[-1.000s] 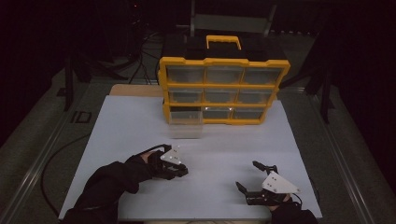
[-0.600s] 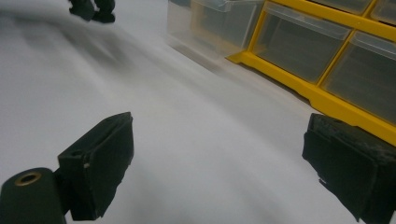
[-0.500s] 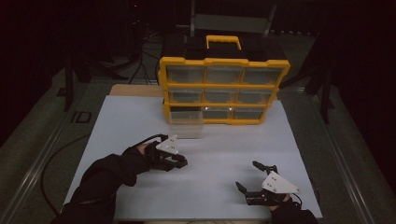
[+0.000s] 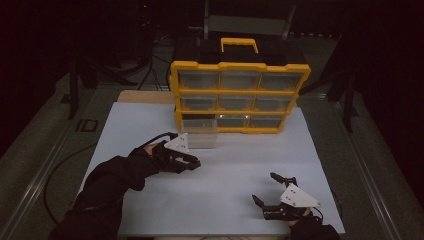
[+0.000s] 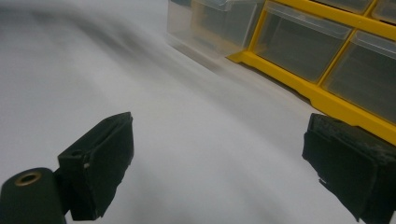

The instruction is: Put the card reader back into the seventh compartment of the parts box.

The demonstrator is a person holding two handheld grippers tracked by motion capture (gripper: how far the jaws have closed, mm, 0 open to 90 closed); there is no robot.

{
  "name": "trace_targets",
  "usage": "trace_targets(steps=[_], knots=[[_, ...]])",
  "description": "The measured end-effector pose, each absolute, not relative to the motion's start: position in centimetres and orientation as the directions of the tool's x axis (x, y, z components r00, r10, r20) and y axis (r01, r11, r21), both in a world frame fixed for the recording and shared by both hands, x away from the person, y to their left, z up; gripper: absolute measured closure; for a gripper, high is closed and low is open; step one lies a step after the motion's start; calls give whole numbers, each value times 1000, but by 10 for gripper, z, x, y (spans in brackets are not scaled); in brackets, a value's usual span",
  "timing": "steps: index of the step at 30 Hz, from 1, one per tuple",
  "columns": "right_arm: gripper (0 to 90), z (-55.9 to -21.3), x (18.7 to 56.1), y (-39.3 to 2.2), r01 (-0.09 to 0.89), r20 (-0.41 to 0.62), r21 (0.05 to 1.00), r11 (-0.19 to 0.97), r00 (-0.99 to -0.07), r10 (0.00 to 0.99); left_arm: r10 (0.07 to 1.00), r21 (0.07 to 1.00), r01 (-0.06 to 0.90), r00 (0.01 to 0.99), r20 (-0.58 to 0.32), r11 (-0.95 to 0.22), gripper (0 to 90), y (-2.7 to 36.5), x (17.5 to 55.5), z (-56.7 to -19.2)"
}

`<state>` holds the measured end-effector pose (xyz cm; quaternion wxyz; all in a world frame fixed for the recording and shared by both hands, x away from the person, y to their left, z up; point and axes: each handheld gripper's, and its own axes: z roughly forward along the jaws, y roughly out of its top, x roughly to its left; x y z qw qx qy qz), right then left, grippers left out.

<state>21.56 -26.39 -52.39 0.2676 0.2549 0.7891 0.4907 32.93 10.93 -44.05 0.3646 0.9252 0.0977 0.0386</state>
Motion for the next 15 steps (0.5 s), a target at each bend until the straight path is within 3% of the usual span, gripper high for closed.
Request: trace_targets(steps=[15], knots=[[89,-524,216,-264,142,-171,911,388,-725,667,224,690,154,975,11,-707,727,109,346,-423]])
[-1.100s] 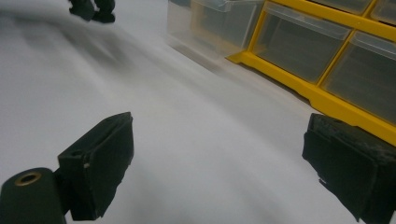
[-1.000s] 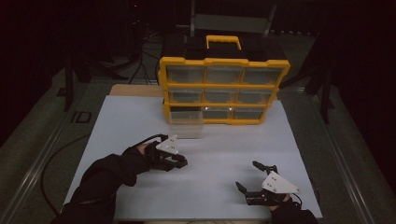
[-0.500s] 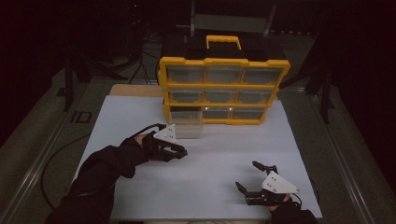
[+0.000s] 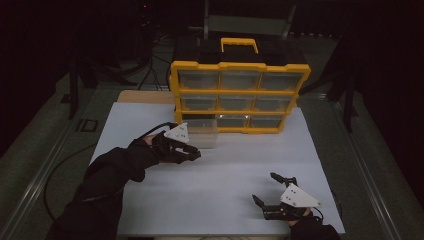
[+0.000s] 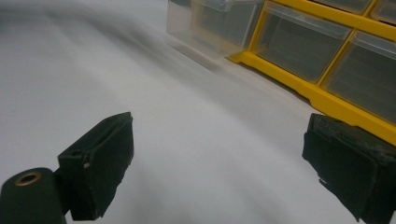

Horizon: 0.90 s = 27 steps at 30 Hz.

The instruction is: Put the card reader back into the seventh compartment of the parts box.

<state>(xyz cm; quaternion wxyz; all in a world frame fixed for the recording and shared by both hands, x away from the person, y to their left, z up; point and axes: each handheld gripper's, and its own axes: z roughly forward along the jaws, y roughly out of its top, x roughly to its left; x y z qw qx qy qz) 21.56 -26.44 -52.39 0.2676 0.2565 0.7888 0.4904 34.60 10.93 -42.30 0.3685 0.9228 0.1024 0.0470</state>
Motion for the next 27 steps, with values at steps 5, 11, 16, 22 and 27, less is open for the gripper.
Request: trace_targets(steps=[5,11,16,22,27], knots=[[89,-524,215,-264,142,-170,911,388,-727,665,238,700,162,971,11,-696,727,109,353,-415],[89,-524,216,-264,141,-171,911,388,-725,667,254,708,166,967,19,-687,727,108,361,-409],[89,-524,215,-264,143,-170,911,388,-726,666,268,714,178,963,14,-677,727,108,368,-403],[89,-524,215,-265,140,-172,912,387,-725,667,288,721,184,957,23,-668,727,108,373,-396],[89,-523,215,-265,135,-175,913,385,-724,668,308,735,193,951,22,-650,727,108,380,-391]])
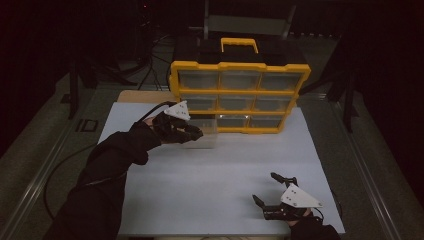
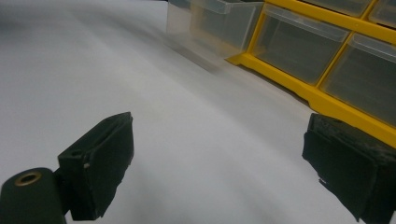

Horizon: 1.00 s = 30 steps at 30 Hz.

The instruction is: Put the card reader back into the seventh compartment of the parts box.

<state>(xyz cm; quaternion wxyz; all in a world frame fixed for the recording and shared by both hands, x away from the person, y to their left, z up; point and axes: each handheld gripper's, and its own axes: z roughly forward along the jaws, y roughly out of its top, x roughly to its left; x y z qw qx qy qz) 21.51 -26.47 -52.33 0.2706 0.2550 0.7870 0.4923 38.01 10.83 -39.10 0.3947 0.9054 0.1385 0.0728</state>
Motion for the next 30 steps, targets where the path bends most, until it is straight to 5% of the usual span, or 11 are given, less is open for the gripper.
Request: trace_targets(steps=[30], knots=[[89,-524,215,-266,132,-174,914,383,-725,666,499,788,315,867,-13,-528,726,105,419,-413]])
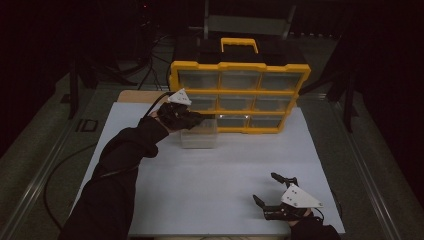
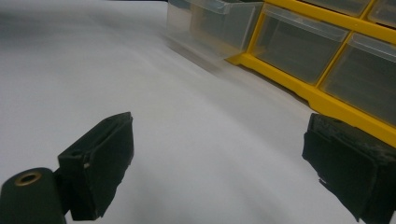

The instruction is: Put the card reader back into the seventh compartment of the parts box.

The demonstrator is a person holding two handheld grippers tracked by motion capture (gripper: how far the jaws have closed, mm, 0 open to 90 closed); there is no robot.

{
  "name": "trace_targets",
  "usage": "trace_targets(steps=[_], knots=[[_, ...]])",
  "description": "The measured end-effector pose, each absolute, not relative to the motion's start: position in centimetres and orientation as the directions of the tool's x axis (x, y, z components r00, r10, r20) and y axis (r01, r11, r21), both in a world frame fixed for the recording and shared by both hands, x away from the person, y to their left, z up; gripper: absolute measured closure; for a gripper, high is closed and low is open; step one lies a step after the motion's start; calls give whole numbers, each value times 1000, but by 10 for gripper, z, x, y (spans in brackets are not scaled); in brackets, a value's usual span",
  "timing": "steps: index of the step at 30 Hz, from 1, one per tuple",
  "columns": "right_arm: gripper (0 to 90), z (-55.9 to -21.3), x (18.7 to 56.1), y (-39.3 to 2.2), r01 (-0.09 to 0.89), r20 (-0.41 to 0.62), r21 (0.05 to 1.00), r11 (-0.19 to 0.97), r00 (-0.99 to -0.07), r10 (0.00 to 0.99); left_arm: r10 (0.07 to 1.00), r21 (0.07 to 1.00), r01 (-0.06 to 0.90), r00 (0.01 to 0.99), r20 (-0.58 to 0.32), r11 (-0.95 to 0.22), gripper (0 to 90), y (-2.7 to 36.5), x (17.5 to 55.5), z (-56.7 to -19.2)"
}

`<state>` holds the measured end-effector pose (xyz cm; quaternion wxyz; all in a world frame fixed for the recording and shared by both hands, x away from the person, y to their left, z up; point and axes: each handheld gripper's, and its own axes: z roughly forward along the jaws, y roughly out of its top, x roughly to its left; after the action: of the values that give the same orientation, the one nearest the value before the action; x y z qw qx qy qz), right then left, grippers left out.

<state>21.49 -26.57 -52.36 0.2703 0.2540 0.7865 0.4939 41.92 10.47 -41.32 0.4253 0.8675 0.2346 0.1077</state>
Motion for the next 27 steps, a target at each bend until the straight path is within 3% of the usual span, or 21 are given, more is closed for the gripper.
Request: trace_targets(steps=[24,25,27], knots=[[89,-524,215,-266,136,-171,912,386,-730,662,525,762,367,850,-42,-533,722,102,430,-451],[89,-524,215,-266,136,-171,912,386,-730,662,520,757,370,853,-47,-538,717,102,430,-452],[89,-524,215,-266,137,-170,913,385,-730,662,522,752,370,852,-40,-546,604,101,428,-454]])
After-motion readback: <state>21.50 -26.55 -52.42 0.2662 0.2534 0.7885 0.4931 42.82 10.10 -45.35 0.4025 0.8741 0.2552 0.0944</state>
